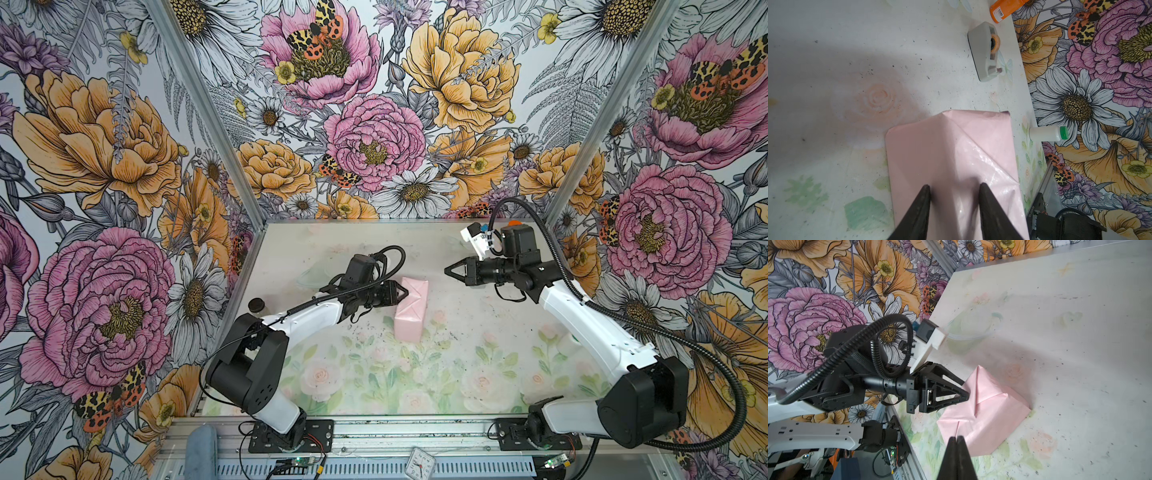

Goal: Wrap the gift box in paper
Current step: 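Move the right gripper from the dispenser to the pink box's peak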

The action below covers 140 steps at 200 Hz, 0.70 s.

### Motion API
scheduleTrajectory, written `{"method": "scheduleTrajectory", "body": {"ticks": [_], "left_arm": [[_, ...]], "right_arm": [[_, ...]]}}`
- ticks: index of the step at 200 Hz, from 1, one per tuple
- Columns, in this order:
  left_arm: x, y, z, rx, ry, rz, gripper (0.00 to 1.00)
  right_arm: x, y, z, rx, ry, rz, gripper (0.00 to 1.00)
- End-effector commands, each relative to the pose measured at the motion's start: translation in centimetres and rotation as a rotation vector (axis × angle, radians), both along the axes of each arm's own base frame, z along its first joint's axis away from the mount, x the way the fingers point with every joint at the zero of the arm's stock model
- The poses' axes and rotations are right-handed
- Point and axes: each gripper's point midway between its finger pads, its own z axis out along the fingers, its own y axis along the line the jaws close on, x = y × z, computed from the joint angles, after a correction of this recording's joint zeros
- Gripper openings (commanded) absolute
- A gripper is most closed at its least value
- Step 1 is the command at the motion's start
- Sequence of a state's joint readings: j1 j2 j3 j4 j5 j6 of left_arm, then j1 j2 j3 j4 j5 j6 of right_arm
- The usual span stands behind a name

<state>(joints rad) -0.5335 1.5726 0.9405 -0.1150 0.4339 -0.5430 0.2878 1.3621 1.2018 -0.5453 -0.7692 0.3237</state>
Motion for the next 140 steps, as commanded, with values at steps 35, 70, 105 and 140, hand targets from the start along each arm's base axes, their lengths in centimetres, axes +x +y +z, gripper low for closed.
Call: {"method": "scheduleTrajectory", "body": {"ticks": [35, 70, 105, 140], "left_arm": [[-1.9, 1.0, -3.3, 0.11, 0.088, -0.011, 0.4], [-2.0, 1.0, -3.3, 0.111, 0.089, -0.014, 0.4], [-2.0, 1.0, -3.2, 0.109, 0.09, -0.012, 0.4], [-2.1, 0.8, -3.1, 0.108, 0.088, -0.014, 0.4]], "right_arm": [[-1.9, 3.8, 0.4, -0.012, 0.015, 0.188, 0.0], [-2.1, 4.9, -1.2, -0.034, 0.073, 0.231, 0.0], [-2.2, 5.8, -3.1, -0.032, 0.141, 0.285, 0.0], [-2.4, 6.5, -5.0, -0.061, 0.203, 0.324, 0.0]]}}
